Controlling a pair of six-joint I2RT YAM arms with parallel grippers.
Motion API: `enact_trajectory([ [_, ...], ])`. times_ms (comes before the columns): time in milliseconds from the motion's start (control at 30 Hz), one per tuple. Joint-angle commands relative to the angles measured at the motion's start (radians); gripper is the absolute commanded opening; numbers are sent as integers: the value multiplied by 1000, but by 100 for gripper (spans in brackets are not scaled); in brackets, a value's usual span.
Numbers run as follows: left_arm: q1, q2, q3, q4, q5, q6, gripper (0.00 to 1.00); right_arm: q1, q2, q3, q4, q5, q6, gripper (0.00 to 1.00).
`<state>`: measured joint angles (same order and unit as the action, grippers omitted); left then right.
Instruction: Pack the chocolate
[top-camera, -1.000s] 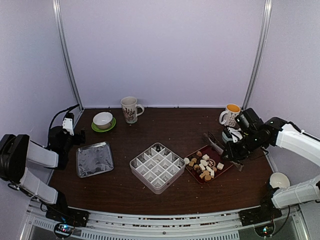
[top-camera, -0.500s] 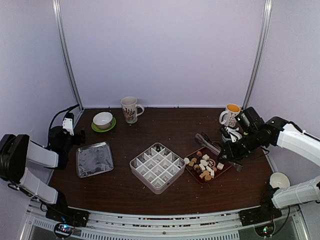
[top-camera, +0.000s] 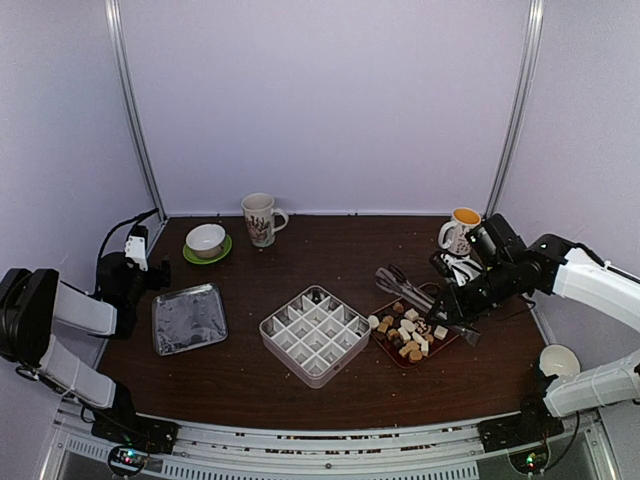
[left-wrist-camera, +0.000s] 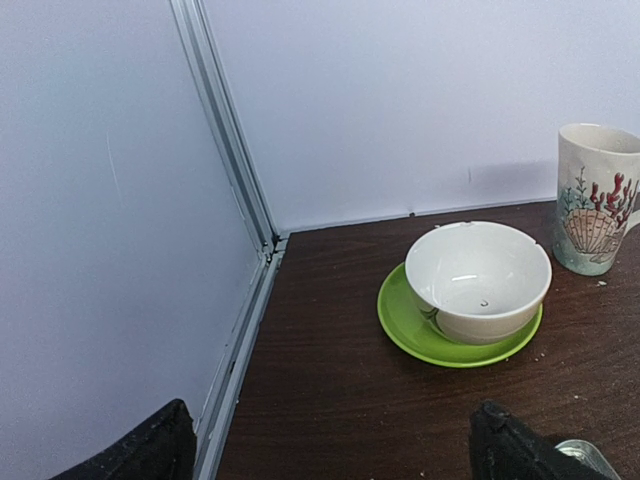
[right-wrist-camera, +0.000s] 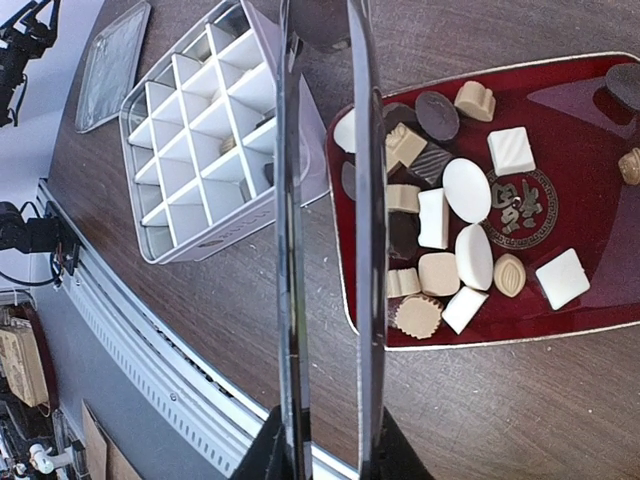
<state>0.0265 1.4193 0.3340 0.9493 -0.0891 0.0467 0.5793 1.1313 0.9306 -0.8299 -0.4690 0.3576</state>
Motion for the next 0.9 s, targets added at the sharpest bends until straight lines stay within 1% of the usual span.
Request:
enact_trajectory([
  [0,9,6,-1,59,0,-4,98,23,-8,19,44,-34,-23,23],
  [500,9,6,-1,60,0,-4,98,208,62,46,28,-41,-69,22],
  [867,8,6,-1,60,0,-4,98,266,109,42,-15,-28,-94,22],
])
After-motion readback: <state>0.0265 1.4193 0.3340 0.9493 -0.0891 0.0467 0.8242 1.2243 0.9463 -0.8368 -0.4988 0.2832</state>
